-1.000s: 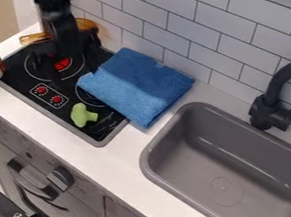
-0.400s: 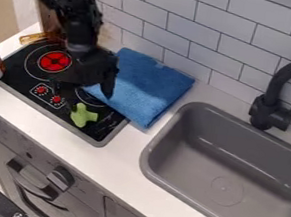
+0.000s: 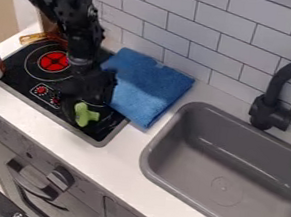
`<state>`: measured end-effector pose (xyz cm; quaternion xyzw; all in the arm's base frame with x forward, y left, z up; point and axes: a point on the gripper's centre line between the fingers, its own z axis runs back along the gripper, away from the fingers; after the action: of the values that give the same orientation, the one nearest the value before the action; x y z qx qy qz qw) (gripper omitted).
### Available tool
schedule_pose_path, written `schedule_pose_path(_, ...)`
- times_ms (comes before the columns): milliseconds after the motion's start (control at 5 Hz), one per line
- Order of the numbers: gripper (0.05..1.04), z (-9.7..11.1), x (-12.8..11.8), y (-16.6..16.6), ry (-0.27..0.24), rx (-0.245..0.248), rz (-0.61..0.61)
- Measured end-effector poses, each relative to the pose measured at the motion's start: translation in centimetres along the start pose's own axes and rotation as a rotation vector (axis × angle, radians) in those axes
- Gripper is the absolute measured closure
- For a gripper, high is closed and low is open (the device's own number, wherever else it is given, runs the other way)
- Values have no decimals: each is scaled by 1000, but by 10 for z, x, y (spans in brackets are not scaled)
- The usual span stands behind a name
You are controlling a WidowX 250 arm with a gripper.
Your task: Put the green vegetable in the right side of the burner
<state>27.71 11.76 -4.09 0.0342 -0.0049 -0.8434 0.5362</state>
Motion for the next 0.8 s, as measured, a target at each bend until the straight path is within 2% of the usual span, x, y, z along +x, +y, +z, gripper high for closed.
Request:
schedule_pose_path(200,83,-4,3,-4,9,4,-13)
schedule_pose_path(400,83,-13,5,-4,12,-12,1)
schedule_pose_path(600,129,-17,5,-2,26,-11,17)
schedule_pose_path(800,328,-17,6,0,18,1,22)
